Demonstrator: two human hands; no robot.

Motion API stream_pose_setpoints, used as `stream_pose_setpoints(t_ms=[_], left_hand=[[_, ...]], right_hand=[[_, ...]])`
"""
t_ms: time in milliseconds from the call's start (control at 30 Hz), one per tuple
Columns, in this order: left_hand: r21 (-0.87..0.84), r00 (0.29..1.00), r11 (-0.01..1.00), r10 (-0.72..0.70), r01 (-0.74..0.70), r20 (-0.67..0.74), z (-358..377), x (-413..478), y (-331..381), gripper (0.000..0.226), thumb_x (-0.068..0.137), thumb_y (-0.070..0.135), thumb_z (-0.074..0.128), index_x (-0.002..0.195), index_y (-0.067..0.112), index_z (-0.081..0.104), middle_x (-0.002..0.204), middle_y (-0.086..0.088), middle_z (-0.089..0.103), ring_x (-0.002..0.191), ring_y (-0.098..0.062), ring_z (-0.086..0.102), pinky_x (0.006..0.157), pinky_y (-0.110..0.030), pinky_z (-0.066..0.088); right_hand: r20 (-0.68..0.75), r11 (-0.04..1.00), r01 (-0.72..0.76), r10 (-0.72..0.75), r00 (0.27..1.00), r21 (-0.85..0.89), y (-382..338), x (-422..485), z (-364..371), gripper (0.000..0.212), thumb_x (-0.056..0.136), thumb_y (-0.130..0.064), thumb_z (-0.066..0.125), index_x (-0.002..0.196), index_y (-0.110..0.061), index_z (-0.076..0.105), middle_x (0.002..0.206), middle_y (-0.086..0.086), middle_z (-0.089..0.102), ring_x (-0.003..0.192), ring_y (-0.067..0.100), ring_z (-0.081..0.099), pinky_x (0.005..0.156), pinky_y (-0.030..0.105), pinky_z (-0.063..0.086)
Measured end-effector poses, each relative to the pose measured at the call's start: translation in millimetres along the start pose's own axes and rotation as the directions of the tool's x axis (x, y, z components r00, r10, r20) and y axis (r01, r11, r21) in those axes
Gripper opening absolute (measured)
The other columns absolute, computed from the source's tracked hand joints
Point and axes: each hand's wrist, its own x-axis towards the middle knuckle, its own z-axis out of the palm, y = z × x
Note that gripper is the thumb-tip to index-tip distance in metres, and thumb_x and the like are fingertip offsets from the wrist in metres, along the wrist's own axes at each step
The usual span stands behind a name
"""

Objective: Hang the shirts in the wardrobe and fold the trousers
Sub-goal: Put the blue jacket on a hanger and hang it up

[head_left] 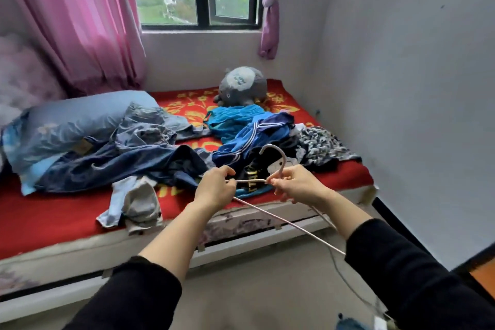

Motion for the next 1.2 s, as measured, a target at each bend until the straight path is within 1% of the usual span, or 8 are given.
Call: stream_pose_setpoints(t_ms=[233,400,533,667,800,967,1033,1200], left_hand=[[0.023,0.989,0.998,-0.054,0.051,0.136,64,146,-13,0.029,0.088,0.017,0.050,0.113,0.016,0.064,0.117,-0.009,0.063,0.109,-0.026,0.055,0.091,-0.032,0.042],[0.022,0.976,0.996,-0.084,0.082,0.201,96,230,-17,0.031,0.088,0.017,0.049,0.116,0.015,0.063,0.118,-0.008,0.064,0.110,-0.025,0.056,0.090,-0.032,0.043],[0.023,0.965,0.992,-0.128,0.126,0.230,127,285,-22,0.032,0.088,0.017,0.049,0.117,0.016,0.062,0.117,-0.007,0.064,0.107,-0.023,0.057,0.085,-0.030,0.043],[0.021,0.948,0.980,-0.195,0.196,0.250,161,341,-31,0.031,0.087,0.017,0.049,0.115,0.017,0.063,0.117,-0.007,0.063,0.107,-0.023,0.057,0.085,-0.031,0.043],[0.041,0.921,0.959,-0.282,0.282,0.269,199,410,-45,0.032,0.088,0.018,0.049,0.118,0.016,0.061,0.122,-0.007,0.061,0.113,-0.024,0.055,0.092,-0.032,0.041],[0.061,0.877,0.917,-0.395,0.394,0.272,244,491,-57,0.036,0.087,0.018,0.050,0.121,0.013,0.060,0.126,-0.011,0.059,0.118,-0.027,0.052,0.097,-0.034,0.040],[0.057,0.862,0.902,-0.427,0.428,0.272,259,512,-61,0.038,0.088,0.019,0.050,0.125,0.013,0.056,0.128,-0.012,0.055,0.119,-0.028,0.050,0.099,-0.035,0.039],[0.051,0.809,0.849,-0.519,0.527,0.277,283,542,-90,0.046,0.088,0.019,0.050,0.134,0.013,0.046,0.136,-0.011,0.047,0.126,-0.026,0.044,0.104,-0.037,0.036]], right_hand=[[-0.071,0.985,-0.168,0.171,0.983,0.046,40,137,-37,0.016,0.094,-0.011,0.053,0.097,-0.011,0.069,0.075,0.004,0.062,0.057,0.014,0.057,0.039,0.013,0.038],[-0.112,0.978,-0.198,0.204,0.973,0.060,64,215,-59,0.018,0.091,-0.012,0.055,0.085,-0.021,0.069,0.072,-0.007,0.061,0.065,0.010,0.058,0.052,0.016,0.038],[-0.149,0.965,-0.247,0.257,0.955,0.086,87,275,-77,0.019,0.090,-0.009,0.053,0.082,-0.020,0.067,0.075,0.000,0.063,0.059,0.014,0.059,0.050,0.018,0.042],[-0.220,0.967,-0.243,0.255,0.942,0.081,108,344,-98,0.024,0.087,-0.007,0.052,0.080,-0.025,0.066,0.059,-0.003,0.056,0.056,0.015,0.055,0.059,0.029,0.044],[-0.268,0.981,-0.189,0.192,0.944,0.035,124,432,-124,0.026,0.085,-0.004,0.052,0.081,-0.024,0.068,0.052,-0.011,0.044,0.055,0.010,0.047,0.063,0.026,0.042],[-0.345,0.980,-0.160,0.112,0.932,-0.114,149,536,-144,0.019,0.090,-0.008,0.050,0.095,-0.017,0.067,0.087,0.002,0.062,0.080,0.022,0.058,0.072,0.032,0.042],[-0.396,0.969,-0.149,0.060,0.916,-0.198,161,569,-142,0.018,0.090,-0.008,0.051,0.101,-0.014,0.064,0.101,0.008,0.057,0.089,0.028,0.056,0.071,0.032,0.037],[-0.173,0.941,-0.127,0.075,0.982,-0.314,187,637,-111,0.017,0.089,-0.014,0.056,0.105,-0.012,0.061,0.103,0.006,0.045,0.097,0.028,0.053,0.080,0.034,0.041]])
